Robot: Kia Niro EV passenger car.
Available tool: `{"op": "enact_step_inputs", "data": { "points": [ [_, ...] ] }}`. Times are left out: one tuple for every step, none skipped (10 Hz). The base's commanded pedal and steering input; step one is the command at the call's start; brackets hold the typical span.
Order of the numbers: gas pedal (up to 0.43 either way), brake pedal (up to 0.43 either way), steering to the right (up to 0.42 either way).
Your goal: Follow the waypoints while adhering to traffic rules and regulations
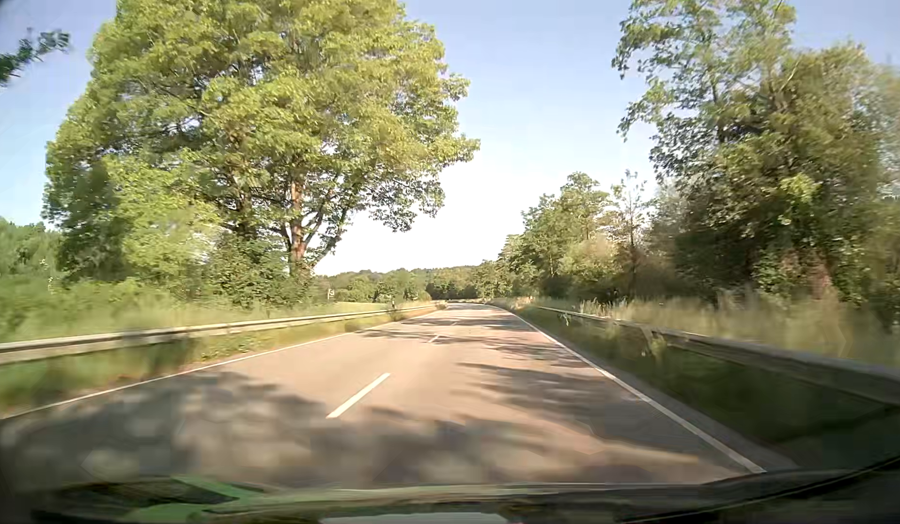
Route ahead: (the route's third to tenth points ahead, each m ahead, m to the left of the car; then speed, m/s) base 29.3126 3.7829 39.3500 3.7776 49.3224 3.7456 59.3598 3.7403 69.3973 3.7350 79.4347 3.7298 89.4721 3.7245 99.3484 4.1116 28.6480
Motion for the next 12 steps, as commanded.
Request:
{"op": "enact_step_inputs", "data": {
  "points": [
    [0.299, 0.0, 0.0],
    [0.287, 0.0, 0.0],
    [0.28, 0.0, 0.0],
    [0.26, 0.0, 0.0],
    [0.26, 0.0, 0.0],
    [0.26, 0.0, 0.0],
    [0.26, 0.0, 0.0],
    [0.26, 0.0, 0.0],
    [0.268, 0.0, 0.0],
    [0.268, 0.0, 0.0],
    [0.268, 0.0, 0.0],
    [0.268, 0.0, -0.001]
  ]
}}
